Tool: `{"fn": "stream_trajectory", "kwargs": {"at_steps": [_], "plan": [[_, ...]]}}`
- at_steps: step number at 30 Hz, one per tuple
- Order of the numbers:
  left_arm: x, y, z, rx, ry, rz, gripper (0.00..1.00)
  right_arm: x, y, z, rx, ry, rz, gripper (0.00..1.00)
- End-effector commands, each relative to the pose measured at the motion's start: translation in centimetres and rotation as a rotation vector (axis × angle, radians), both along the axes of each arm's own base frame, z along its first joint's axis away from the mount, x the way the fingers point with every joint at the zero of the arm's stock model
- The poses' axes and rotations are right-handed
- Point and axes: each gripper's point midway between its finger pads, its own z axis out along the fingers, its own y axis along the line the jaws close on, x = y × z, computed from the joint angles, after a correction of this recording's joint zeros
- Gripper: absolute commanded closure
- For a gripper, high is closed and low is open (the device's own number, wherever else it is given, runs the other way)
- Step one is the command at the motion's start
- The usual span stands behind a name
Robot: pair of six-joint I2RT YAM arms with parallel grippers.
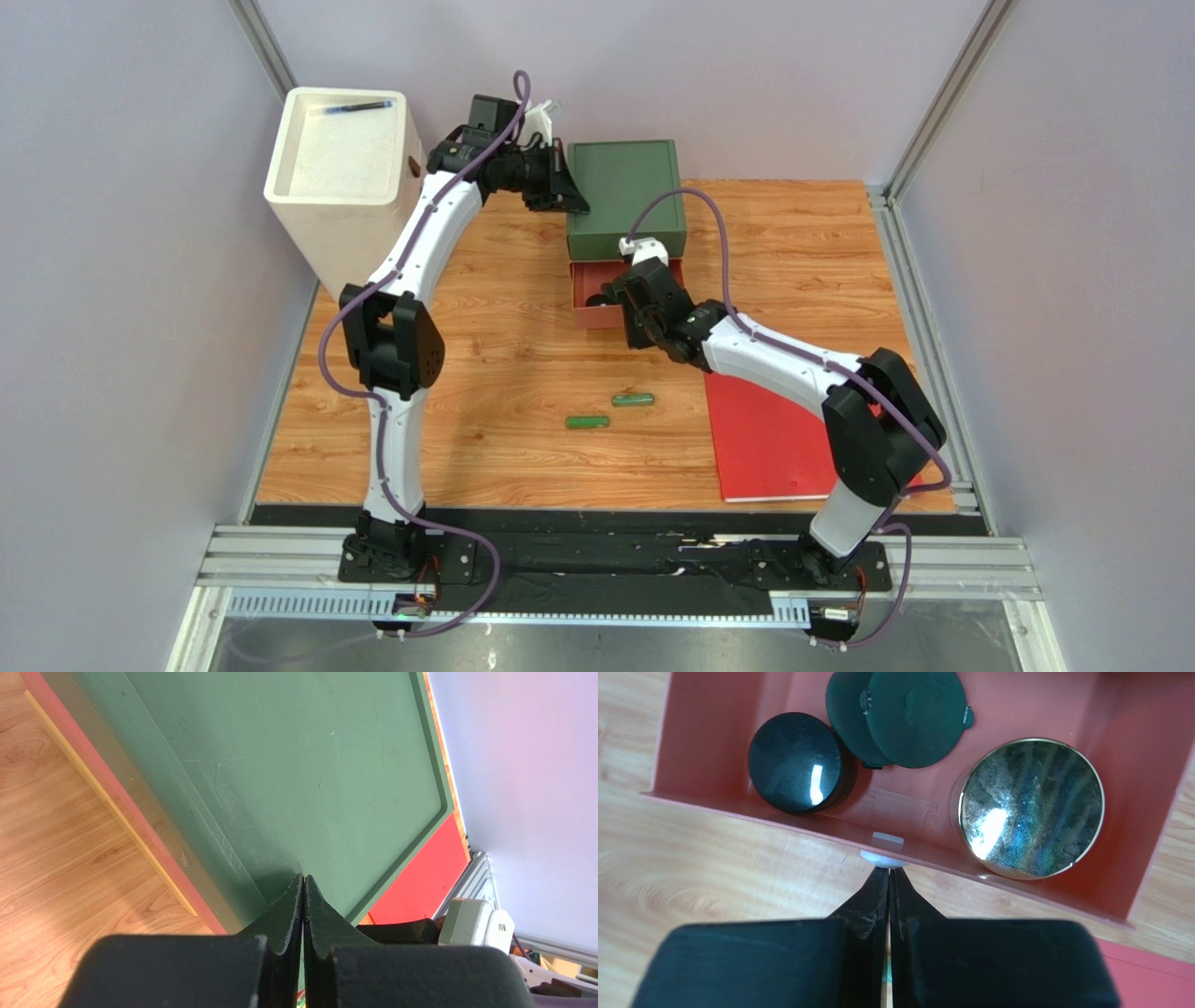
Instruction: Organize the makeup
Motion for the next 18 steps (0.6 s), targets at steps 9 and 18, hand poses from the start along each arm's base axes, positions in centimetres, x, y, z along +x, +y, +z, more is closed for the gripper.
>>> {"fn": "stream_trajectory", "kwargs": {"at_steps": [9, 18], "plan": [[-2.4, 3.8, -10.1, 0.241, 0.281, 0.065, 1.0, 6.9, 0.8, 3.9, -0.012, -0.287, -0.188, 1.0], [-2.4, 3.7, -10.1, 0.239, 0.282, 0.063, 1.0, 9.7, 1.0, 7.6, -0.003, -0.44, -0.295, 1.0]]}}
